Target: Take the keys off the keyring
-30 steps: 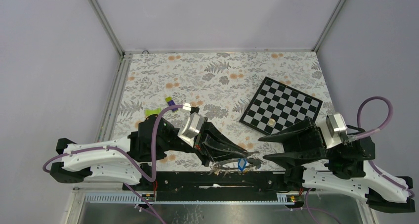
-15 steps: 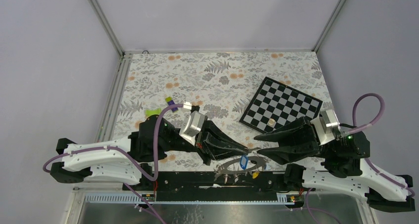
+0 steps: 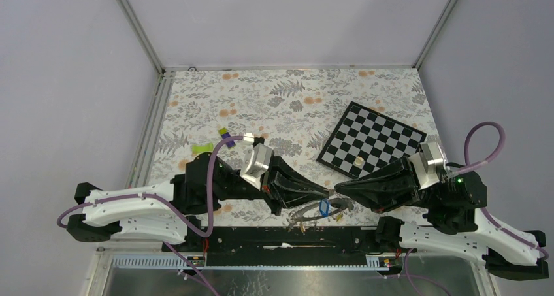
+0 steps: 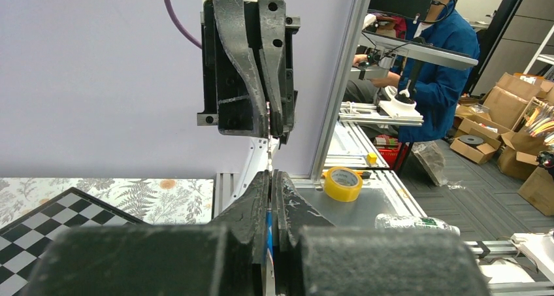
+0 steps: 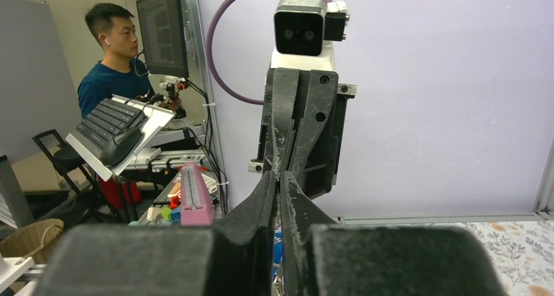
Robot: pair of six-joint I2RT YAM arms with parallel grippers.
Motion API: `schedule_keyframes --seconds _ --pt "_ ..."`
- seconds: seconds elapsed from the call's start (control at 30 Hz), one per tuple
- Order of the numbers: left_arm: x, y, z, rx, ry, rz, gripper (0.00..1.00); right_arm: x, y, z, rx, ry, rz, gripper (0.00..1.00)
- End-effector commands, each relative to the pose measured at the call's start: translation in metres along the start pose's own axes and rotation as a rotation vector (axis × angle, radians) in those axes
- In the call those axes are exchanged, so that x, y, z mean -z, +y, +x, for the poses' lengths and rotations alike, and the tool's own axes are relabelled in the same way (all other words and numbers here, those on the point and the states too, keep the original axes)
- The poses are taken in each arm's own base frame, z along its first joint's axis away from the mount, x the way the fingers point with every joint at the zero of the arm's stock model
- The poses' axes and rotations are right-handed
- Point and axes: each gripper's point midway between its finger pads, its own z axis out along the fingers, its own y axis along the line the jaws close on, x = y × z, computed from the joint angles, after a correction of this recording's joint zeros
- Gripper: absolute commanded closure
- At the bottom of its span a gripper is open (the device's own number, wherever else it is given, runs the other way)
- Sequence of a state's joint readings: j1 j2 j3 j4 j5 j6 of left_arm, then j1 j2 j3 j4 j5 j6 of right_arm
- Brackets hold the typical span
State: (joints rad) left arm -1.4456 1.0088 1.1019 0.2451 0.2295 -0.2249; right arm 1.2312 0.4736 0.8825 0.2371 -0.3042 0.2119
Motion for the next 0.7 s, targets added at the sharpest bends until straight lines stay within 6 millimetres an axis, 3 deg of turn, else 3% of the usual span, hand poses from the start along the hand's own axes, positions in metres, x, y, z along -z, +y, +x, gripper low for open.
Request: schedule_keyframes --seconds 0.0,0.17,0.33,0.43,0.67 --pt "0.0027 -0.0069 -0.0365 -0.033 -0.123 0.013 1.00 -0.0053 -0.0029 -0.0149 -0.008 -0.037 0.023 0.99" --pt "0.0031 -0.0037 -0.0360 -0.029 -0.124 -0.004 1.00 -0.0041 -0.0014 -0.0201 -0.034 -0.071 0.023 1.00" --pt "0.0037 -0.0026 -0.0371 -0.027 -0.134 -0.012 0.82 -0.0036 -0.0006 -0.0224 -0.038 -0.078 0.021 1.00" --pt "0.0025 -0.0021 -0.0363 -0.026 -0.132 -0.012 0.77 -0.0042 0.0003 -0.0220 -0.038 -0.076 0.015 1.00" --pt "-0.0001 -0.0010 -0.0311 -0.022 -0.118 -0.013 0.76 -0.0042 -0.0022 -0.0230 -0.034 -0.084 0.028 1.00"
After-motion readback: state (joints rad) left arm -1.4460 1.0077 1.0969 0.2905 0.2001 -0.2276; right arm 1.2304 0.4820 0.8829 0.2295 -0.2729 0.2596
